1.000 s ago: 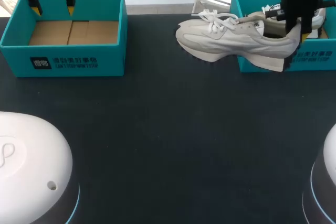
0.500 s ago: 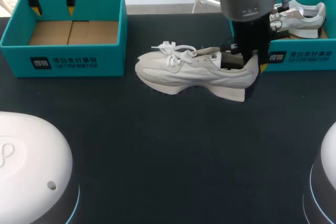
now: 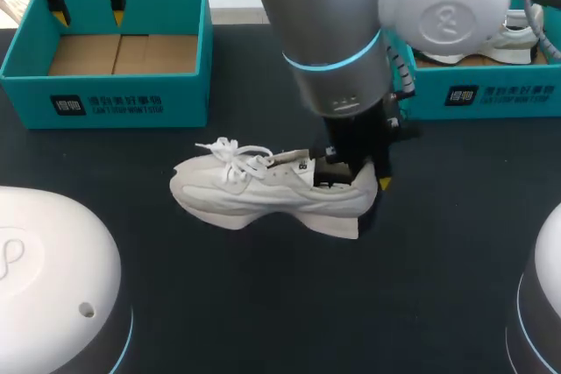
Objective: Take the shoe out of the shoebox, open the shoe tongue, remove and reinsert the insole, then place the shoe into the shoebox
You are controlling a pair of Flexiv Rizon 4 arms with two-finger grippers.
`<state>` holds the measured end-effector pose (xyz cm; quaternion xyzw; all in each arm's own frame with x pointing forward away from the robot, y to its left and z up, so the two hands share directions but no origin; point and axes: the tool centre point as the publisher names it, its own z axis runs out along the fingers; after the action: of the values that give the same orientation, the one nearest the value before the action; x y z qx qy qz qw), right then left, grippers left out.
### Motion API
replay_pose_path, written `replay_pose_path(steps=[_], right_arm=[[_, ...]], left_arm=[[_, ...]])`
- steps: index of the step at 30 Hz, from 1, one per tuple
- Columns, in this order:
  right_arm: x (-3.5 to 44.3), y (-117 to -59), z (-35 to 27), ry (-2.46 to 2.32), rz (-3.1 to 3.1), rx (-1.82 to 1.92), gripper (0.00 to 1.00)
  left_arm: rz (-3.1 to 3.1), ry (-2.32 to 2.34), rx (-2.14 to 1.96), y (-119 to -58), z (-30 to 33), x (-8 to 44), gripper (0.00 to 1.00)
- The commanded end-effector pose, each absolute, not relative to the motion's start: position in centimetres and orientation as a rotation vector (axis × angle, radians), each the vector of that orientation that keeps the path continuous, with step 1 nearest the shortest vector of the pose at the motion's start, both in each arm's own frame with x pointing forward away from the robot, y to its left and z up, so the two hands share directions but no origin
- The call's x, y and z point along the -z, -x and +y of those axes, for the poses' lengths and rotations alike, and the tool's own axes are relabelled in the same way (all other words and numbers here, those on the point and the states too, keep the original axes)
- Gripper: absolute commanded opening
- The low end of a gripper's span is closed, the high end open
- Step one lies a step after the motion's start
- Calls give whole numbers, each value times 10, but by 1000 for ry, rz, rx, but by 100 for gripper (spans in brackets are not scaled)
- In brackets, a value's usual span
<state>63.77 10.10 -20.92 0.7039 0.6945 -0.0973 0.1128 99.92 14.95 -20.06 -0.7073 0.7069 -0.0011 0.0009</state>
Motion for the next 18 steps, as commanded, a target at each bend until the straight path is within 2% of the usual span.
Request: replay_pose_path(steps=[1,14,18], right_arm=[[212,-639,104,-2066,2039,288,0],[212,-639,104,-2066,2039,288,0],[239,-661,106,-1964,2108,277,0]], left_arm=[[2220,2221,2,-999,150,200,100],[2220,2221,2,-999,150,200,100],[2220,2221,2,-999,150,200,100]])
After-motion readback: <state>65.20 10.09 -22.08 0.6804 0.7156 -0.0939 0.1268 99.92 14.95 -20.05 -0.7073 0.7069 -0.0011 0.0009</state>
